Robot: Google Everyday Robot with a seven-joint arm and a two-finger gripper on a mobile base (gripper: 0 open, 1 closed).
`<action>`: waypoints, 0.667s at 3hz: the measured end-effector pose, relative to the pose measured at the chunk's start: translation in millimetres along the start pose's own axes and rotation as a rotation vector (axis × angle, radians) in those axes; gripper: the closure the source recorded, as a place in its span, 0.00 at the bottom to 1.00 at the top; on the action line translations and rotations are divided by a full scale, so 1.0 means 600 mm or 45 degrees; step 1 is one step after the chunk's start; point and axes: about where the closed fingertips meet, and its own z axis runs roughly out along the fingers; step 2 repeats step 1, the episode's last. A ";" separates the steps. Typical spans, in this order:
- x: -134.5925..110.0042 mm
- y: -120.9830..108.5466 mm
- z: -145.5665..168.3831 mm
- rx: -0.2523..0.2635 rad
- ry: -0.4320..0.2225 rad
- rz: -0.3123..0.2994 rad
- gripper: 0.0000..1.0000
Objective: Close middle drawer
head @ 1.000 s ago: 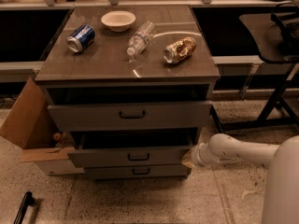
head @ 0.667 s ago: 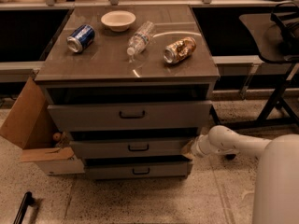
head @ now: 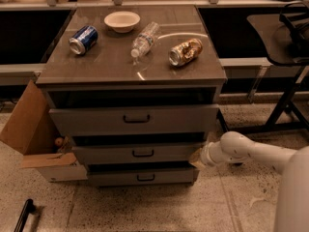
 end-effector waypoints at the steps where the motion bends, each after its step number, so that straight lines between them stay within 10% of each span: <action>1: -0.002 0.050 -0.053 -0.055 -0.053 -0.027 1.00; 2: -0.002 0.050 -0.053 -0.055 -0.053 -0.027 1.00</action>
Offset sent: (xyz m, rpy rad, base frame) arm 0.0000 0.0000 0.0000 0.0000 0.0000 0.0000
